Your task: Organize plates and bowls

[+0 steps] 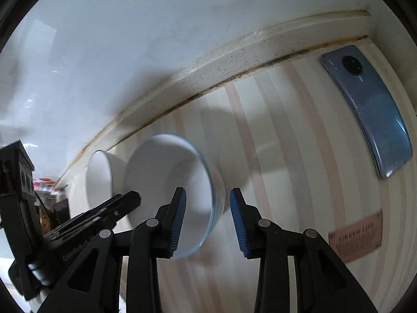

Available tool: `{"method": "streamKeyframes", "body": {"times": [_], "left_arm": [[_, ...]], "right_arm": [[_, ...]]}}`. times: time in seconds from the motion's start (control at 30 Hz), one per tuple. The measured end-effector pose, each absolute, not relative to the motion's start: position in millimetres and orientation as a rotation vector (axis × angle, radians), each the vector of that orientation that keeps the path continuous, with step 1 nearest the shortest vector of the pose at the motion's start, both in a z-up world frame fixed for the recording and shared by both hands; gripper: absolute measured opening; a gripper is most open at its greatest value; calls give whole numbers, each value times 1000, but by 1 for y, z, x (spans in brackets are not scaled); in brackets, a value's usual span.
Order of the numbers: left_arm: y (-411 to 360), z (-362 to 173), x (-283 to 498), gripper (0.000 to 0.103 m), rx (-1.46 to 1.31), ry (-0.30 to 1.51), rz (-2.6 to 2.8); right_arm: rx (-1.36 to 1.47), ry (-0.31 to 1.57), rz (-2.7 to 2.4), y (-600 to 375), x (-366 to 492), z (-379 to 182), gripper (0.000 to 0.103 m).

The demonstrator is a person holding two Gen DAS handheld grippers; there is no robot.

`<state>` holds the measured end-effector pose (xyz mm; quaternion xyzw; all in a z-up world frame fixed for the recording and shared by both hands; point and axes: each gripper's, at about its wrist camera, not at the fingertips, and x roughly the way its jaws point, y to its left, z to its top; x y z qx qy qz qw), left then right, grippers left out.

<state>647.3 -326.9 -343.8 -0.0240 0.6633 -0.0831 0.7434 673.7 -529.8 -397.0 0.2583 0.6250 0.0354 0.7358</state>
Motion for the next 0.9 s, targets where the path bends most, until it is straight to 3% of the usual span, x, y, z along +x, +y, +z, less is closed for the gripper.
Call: {"method": "streamKeyframes", "body": {"times": [0.07, 0.17, 0.47, 0.9], "left_arm": [[-335, -343, 646, 11, -20, 1433, -185], [-340, -341, 643, 11, -1, 1413, -178], [-339, -314, 622, 10, 11, 1364, -199], [-326, -250, 547, 11, -9, 1335, -240]], "right_arm": [[523, 1379, 52, -526, 677, -400, 14], [492, 1368, 51, -523, 677, -399, 12], [485, 1357, 70, -525, 662, -390, 11], [464, 1319, 144, -520, 580, -318, 11]]}}
